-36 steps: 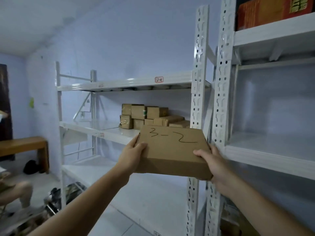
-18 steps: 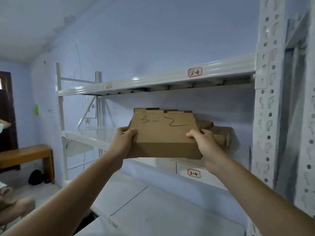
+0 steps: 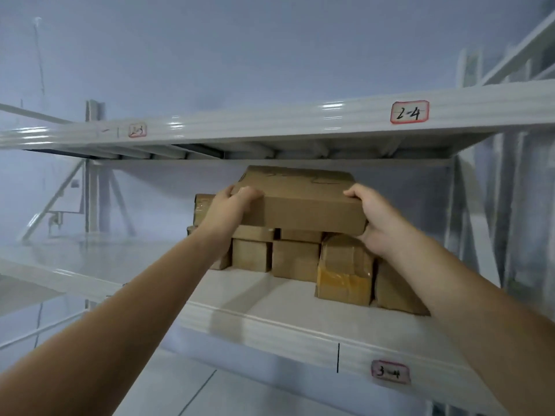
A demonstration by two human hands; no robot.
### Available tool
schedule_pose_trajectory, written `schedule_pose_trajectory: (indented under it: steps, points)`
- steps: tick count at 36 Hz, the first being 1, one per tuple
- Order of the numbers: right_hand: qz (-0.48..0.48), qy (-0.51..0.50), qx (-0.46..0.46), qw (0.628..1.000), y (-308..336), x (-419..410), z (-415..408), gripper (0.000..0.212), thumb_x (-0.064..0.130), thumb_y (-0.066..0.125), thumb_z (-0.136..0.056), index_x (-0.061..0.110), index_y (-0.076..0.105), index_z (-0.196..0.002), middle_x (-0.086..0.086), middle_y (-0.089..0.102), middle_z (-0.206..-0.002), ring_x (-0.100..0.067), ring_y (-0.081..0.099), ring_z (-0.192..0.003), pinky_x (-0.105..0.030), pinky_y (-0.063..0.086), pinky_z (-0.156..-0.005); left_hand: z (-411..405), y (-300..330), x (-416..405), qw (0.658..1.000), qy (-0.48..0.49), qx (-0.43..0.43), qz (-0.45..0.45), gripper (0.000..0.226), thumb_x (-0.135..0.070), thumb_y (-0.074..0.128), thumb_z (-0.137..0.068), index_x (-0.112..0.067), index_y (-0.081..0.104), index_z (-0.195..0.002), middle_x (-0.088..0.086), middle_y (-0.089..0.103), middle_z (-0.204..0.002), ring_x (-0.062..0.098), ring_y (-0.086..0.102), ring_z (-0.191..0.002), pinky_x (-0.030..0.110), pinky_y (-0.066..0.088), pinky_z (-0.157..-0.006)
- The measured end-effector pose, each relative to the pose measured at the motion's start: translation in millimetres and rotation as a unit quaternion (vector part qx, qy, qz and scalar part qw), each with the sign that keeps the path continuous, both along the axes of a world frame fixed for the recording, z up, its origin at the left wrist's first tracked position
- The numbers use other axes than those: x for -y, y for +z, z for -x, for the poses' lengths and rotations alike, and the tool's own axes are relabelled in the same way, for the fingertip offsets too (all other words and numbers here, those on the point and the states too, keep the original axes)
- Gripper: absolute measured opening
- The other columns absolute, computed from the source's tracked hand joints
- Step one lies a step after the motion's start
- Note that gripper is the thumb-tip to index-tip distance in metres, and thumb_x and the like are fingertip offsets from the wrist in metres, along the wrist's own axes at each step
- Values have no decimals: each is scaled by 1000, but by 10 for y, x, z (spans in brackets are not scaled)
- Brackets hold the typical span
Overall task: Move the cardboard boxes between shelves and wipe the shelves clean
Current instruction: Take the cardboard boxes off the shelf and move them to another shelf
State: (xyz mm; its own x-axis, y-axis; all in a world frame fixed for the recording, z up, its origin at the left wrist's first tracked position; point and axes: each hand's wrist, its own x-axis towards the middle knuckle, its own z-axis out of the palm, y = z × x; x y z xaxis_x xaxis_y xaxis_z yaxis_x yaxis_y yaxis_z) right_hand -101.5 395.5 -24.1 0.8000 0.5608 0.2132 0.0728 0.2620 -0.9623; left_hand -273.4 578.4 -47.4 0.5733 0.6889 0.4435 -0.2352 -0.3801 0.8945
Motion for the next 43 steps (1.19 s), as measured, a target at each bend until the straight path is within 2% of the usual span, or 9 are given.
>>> schedule_pose_trajectory:
  steps: [2, 8, 11, 14, 18, 25, 31, 38, 43]
  points:
    - [-9, -21, 3, 1000, 87, -145, -63, 16, 29, 67, -91, 20, 59, -102, -9, 64, -99, -23, 65, -94, -36, 52, -81, -101, 90, -226, 999, -23, -23, -35, 87, -58, 72, -75, -18, 44, -147, 5, 59, -123, 23, 58, -111, 45, 47, -104]
    - [13, -64, 16, 998, 289, -686, -239, 15, 34, 63, -95, 19, 63, -97, -7, 65, -85, -23, 64, -83, -46, 56, -90, -448, 363, -864, 993, -57, -31, -102, 61, -49, 68, -93, -20, 44, -142, -1, 60, -119, 13, 59, -103, 24, 43, -77]
    - [27, -111, 38, 993, 356, -951, -326, 29, 45, 59, -97, 19, 64, -111, -7, 68, -97, -23, 65, -87, -38, 57, -78, -620, 473, -1157, 987, -37, -49, -147, 59, -51, 68, -92, -17, 49, -136, 2, 64, -121, 17, 62, -106, 29, 49, -83]
    - [43, -172, 55, 983, 371, -1199, -489, 60, 55, 57, -94, 17, 50, -140, -12, 62, -132, -32, 60, -115, -49, 53, -101, -774, 568, -1389, 978, -3, -59, -202, 57, -44, 69, -94, -15, 51, -140, -1, 63, -124, 18, 61, -110, 35, 50, -96]
    - [91, -206, 86, 971, 363, -1392, -448, 73, 60, 52, -98, 17, 36, -155, -8, 47, -151, -33, 48, -132, -45, 39, -113, -941, 603, -1659, 957, 36, -105, -266, 56, -44, 66, -97, -14, 51, -143, 6, 59, -136, 25, 55, -117, 30, 41, -90]
    - [148, -243, 141, 948, 279, -1537, -540, 78, 65, 49, -98, 14, 37, -156, -7, 42, -158, -31, 42, -141, -39, 31, -115, -1107, 535, -1982, 903, 88, -181, -380, 59, -56, 48, -102, -17, 45, -147, 12, 57, -140, 33, 54, -123, 43, 48, -100]
    - [169, -271, 191, 928, 307, -1392, -504, 79, 68, 47, -97, 17, 37, -156, -5, 43, -157, -29, 45, -139, -37, 36, -111, -971, 501, -1869, 865, 150, -115, -465, 58, -46, 50, -102, -18, 42, -153, 8, 40, -159, 30, 37, -144, 42, 33, -115]
    - [232, -328, 385, 831, 219, -879, -163, 54, 47, 50, -104, 20, 49, -150, 1, 53, -150, -20, 50, -135, -29, 38, -103, -660, 245, -1365, 826, 97, -66, -552, 61, -53, 46, -100, -24, 39, -153, -2, 46, -153, 19, 42, -139, 39, 36, -112]
    - [373, -290, 485, 736, -19, -285, 296, 60, 49, 47, -105, 21, 36, -157, 2, 39, -161, -17, 36, -147, -29, 25, -118, -662, 55, -778, 837, -10, -120, -534, 64, -58, 45, -101, -29, 32, -156, -5, 43, -155, 18, 42, -139, 40, 39, -109]
